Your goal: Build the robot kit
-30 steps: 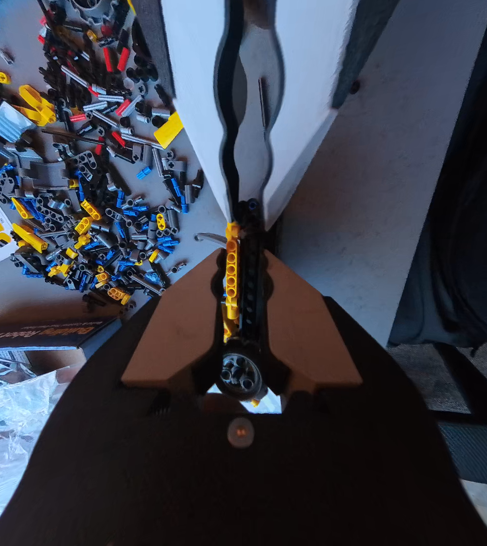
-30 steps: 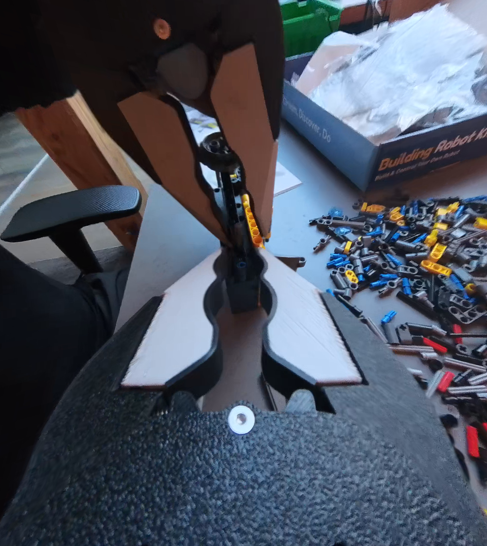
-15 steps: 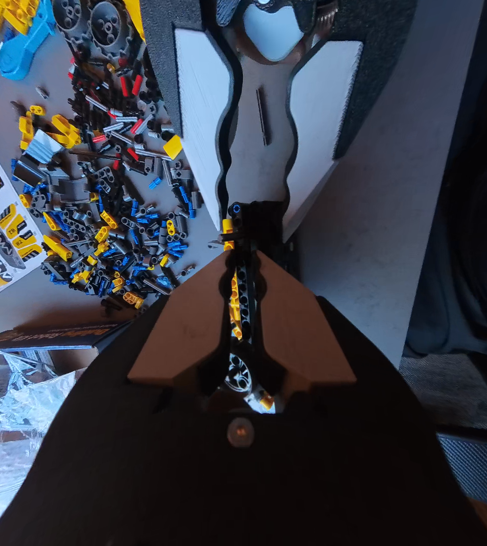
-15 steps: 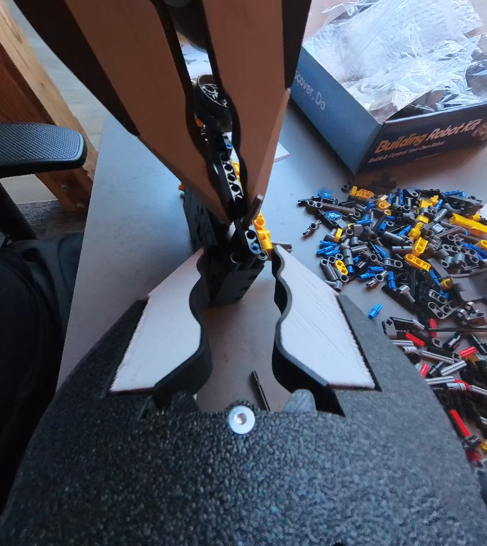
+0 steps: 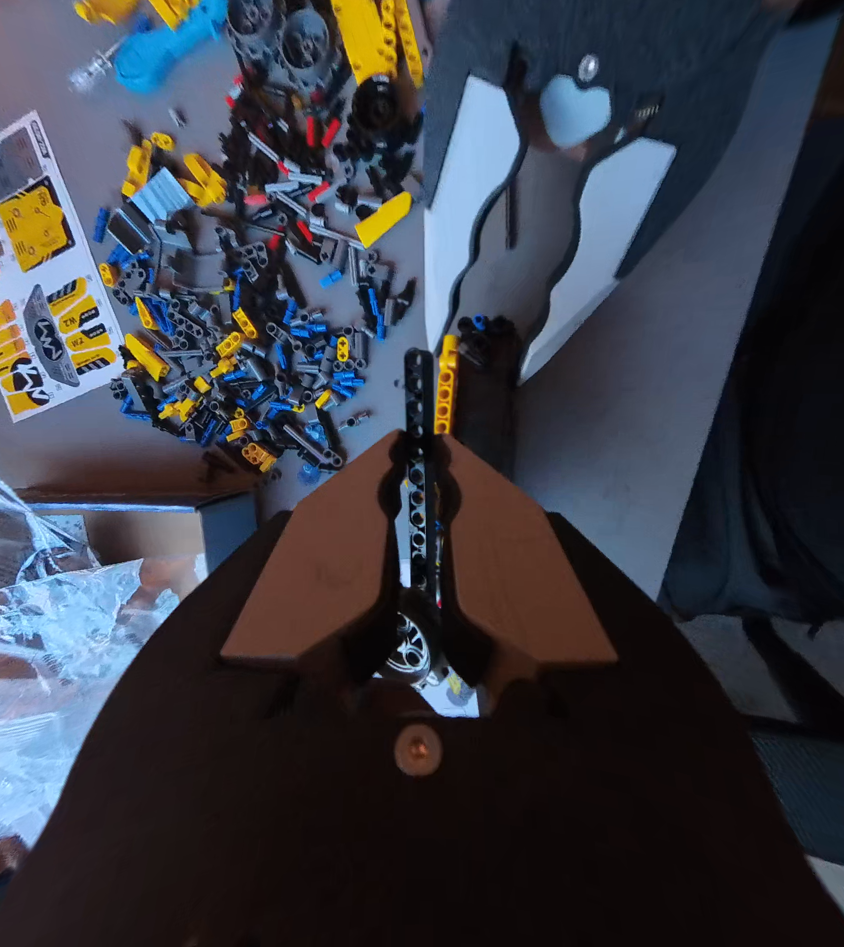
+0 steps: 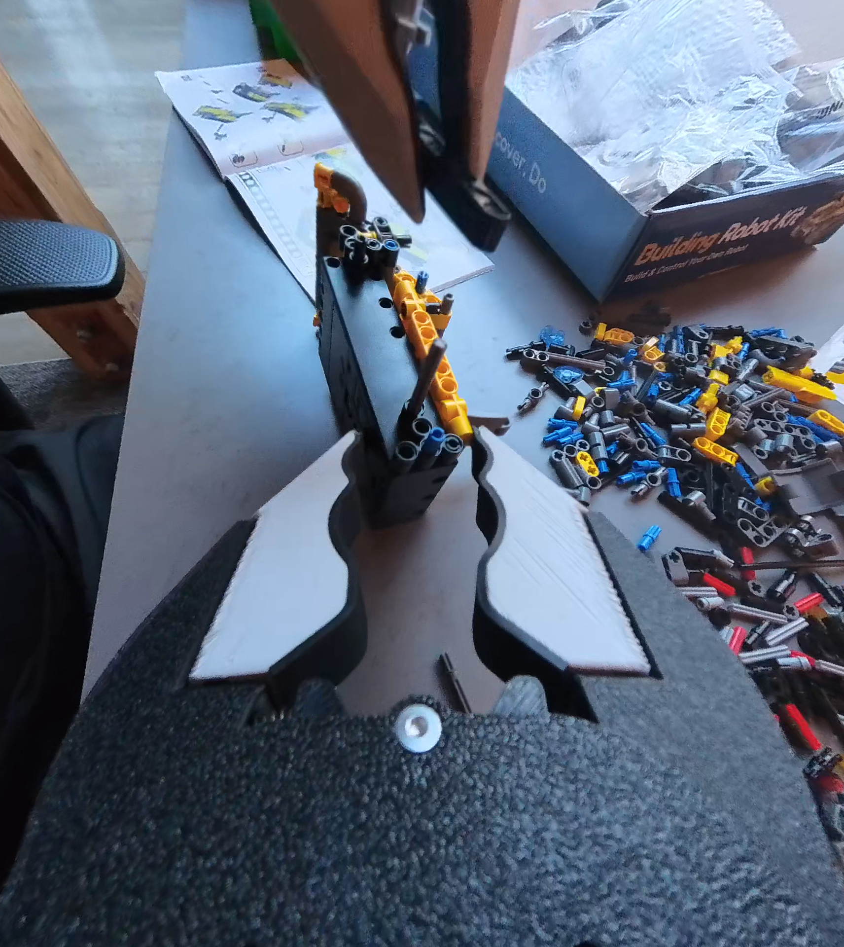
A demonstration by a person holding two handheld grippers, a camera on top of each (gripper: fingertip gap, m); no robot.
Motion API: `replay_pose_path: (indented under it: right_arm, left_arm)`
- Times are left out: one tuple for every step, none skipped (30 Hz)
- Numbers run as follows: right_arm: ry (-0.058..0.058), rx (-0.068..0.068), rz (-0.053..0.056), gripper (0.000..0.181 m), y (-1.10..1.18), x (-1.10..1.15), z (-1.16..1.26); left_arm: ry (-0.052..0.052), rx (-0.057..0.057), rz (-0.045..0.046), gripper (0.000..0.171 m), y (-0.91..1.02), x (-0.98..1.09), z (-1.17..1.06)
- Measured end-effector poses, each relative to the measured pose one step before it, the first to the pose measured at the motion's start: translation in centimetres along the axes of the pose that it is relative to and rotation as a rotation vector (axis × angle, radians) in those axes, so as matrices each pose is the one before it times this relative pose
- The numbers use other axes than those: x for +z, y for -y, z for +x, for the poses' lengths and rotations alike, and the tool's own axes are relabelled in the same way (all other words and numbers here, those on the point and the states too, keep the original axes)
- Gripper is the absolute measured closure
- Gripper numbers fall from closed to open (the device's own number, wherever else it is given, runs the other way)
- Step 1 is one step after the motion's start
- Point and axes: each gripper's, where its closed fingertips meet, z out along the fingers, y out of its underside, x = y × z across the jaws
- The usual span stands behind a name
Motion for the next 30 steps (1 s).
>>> replay_pose_path:
  right_arm:
    - [0.0009, -0.0002, 0.0050, 0.141, 0.021, -0.015, -0.032]
    - [0.0016, -0.0011, 0.0035, 0.141, 0.033, -0.050, -0.047]
    - [0.0012, 0.0013, 0.0022, 0.142, 0.024, -0.041, -0.027]
    - [0.0020, 0.0010, 0.0006, 0.142, -0.017, 0.003, -0.009]
    - [0.0043, 0.0040, 0.0019, 0.142, -0.004, 0.008, 0.002]
    - [0.0081, 0.0080, 0.0014, 0.142, -0.008, 0.015, 0.013]
    - [0.0098, 0.0093, 0.0001, 0.142, -0.007, -0.003, 0.026]
    - [0.0072, 0.0090, -0.0004, 0.142, -0.029, -0.019, 0.078]
    - [0.0050, 0.0097, 0.0004, 0.142, -0.039, -0.034, 0.114]
    - [0.0065, 0.0128, 0.0007, 0.142, -0.048, -0.065, 0.122]
    - [0.0079, 0.0124, 0.0006, 0.142, -0.070, -0.094, 0.109]
    - [0.0077, 0.0121, -0.0006, 0.142, -0.084, -0.130, 0.137]
    - [0.0066, 0.0155, -0.0017, 0.142, -0.091, -0.160, 0.186]
    - [0.0050, 0.0174, -0.0018, 0.143, -0.078, -0.172, 0.227]
    - [0.0037, 0.0163, -0.0006, 0.143, -0.053, -0.161, 0.243]
    - [0.0035, 0.0141, 0.0009, 0.142, -0.050, -0.122, 0.206]
    - [0.0041, 0.0115, 0.0011, 0.142, -0.040, -0.104, 0.159]
    - [0.0063, 0.0104, -0.0001, 0.143, -0.033, -0.062, 0.085]
    - [0.0080, 0.0112, -0.0009, 0.143, -0.019, -0.025, 0.044]
    - [0.0084, 0.0111, -0.0008, 0.142, -0.030, -0.004, 0.016]
    - [0.0081, 0.0105, 0.0008, 0.143, -0.015, -0.010, 0.016]
    - [0.0057, 0.0086, 0.0034, 0.143, 0.002, 0.007, 0.017]
    - [0.0021, 0.0038, 0.0056, 0.143, 0.007, 0.003, 0.022]
    - [0.0027, 0.0018, 0.0056, 0.143, -0.001, 0.009, -0.024]
    - [0.0055, 0.0044, 0.0033, 0.143, -0.023, 0.006, -0.018]
    - [0.0059, 0.0060, 0.0027, 0.143, -0.013, 0.002, -0.011]
    - [0.0036, 0.0062, 0.0037, 0.143, 0.010, -0.001, 0.027]
    - [-0.0004, 0.0037, 0.0048, 0.143, 0.011, -0.003, 0.015]
    - [-0.0089, -0.0081, 0.0046, 0.144, -0.007, -0.047, 0.002]
    - [-0.0219, -0.0292, 0.0017, 0.144, -0.044, -0.125, -0.023]
  left_arm:
    - [0.0138, 0.0101, -0.00804, 0.166, -0.100, 0.188, 0.023]
    - [0.0072, 0.0006, 0.00288, 0.166, 0.000, 0.038, -0.013]
    - [-0.0003, -0.0071, 0.00028, 0.166, -0.102, -0.086, -0.050]
    - [0.0104, -0.0068, -0.00292, 0.166, -0.208, -0.179, -0.257]
    - [0.0197, -0.0050, -0.00650, 0.166, -0.310, -0.262, -0.396]
    - [0.0137, -0.0076, -0.01022, 0.166, -0.395, -0.297, -0.295]
    - [0.0104, -0.0054, -0.00388, 0.166, -0.338, -0.401, -0.152]
    - [0.0134, -0.0022, 0.00603, 0.166, -0.233, -0.524, -0.090]
    - [0.0011, -0.0031, 0.01102, 0.166, -0.177, -0.632, 0.233]
    - [-0.0174, -0.0036, 0.01711, 0.166, -0.075, -0.599, 0.677]
    - [-0.0271, 0.0009, 0.01558, 0.165, -0.064, -0.445, 1.061]
    - [-0.0242, 0.0055, 0.01257, 0.165, -0.077, -0.154, 1.228]
    - [-0.0295, 0.0084, 0.00800, 0.166, -0.129, 0.252, 1.450]
    - [-0.0375, 0.0117, 0.00001, 0.165, -0.233, 0.671, 1.622]
    - [-0.0265, 0.0065, 0.00704, 0.165, -0.111, 1.094, 1.358]
    - [-0.0245, -0.0041, 0.00630, 0.165, -0.114, 1.397, 1.128]
    - [-0.0247, -0.0064, -0.00674, 0.165, -0.321, 1.560, 0.918]
    - [-0.0020, -0.0060, -0.00587, 0.164, -0.289, 1.562, 0.363]
    - [0.0057, -0.0092, -0.00305, 0.164, -0.194, 1.442, 0.108]
    - [0.0029, -0.0073, -0.00609, 0.164, -0.201, 1.252, 0.059]
    - [0.0099, -0.0005, -0.00285, 0.164, -0.150, 1.029, -0.063]
    - [0.0297, 0.0014, -0.00310, 0.164, -0.190, 0.871, -0.350]
    - [0.0315, 0.0093, -0.01582, 0.164, -0.419, 0.729, -0.322]
    - [0.0316, 0.0099, 0.02096, 0.164, 0.116, 0.324, -0.238]
    - [0.0180, -0.0004, 0.04465, 0.164, 0.464, -0.087, -0.119]
    - [0.0198, -0.0029, 0.00206, 0.158, -0.147, 0.058, -0.259]
    - [0.0211, 0.0042, 0.00388, 0.152, -0.121, 0.064, -0.256]
    - [0.0200, 0.0082, 0.02697, 0.142, 0.228, -0.089, -0.199]
    - [0.0171, 0.0080, 0.01199, 0.134, 0.033, -0.099, -0.109]
    - [0.0104, 0.0097, -0.00034, 0.131, -0.136, -0.150, 0.002]
